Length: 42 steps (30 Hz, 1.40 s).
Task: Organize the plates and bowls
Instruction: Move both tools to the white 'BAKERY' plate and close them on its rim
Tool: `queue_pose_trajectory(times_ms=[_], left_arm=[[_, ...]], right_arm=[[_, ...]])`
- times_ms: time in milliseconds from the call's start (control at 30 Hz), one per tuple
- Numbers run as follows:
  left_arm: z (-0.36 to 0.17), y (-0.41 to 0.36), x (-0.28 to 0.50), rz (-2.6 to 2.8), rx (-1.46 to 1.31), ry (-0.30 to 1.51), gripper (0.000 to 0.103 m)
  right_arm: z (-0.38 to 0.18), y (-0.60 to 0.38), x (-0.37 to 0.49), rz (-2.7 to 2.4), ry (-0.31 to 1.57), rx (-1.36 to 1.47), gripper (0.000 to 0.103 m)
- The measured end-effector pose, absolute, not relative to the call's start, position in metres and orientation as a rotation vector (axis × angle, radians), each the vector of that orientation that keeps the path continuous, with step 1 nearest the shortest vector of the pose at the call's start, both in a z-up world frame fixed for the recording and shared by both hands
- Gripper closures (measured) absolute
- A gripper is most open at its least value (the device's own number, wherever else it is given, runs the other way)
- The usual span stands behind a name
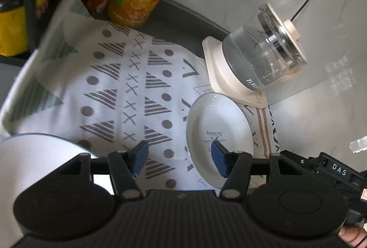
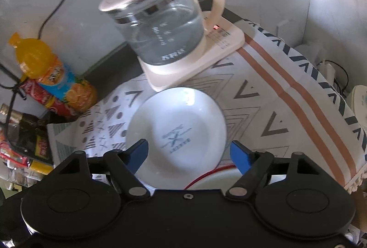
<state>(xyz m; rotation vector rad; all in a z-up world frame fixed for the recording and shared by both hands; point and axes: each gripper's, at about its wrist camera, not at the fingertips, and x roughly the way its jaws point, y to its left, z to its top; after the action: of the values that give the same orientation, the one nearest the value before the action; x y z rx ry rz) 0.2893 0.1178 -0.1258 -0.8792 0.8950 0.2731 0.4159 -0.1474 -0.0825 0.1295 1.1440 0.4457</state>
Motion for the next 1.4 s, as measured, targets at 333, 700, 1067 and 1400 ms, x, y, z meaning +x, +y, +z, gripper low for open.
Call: queue_pose_trajectory(times_ms=[333, 700, 1067, 1400], left_arm=[[-0.156, 0.102, 0.318, 0.296, -0.959, 0.932, 0.057], [-0.193, 0.092, 0.333, 0.356, -1.068, 0.960, 0.083], [-0.205, 0.088, 0.339, 0.407, -1.108, 0.951, 0.095], [-0.200, 0.087, 0.348, 0.393, -1.072, 0.943, 0.099]], right_arm=[[-0.114, -0.152, 0.465, 0.441, 1.271, 0.100, 0.035], [-0.157, -0.144, 0.506, 0.459, 1.452, 0.064, 0.065], [-0.173, -0.131, 0.524, 0.511, 1.533, 0.045, 0.079], [-0.168, -0.124, 0.525, 0.575, 1.501, 0.020, 0.089]])
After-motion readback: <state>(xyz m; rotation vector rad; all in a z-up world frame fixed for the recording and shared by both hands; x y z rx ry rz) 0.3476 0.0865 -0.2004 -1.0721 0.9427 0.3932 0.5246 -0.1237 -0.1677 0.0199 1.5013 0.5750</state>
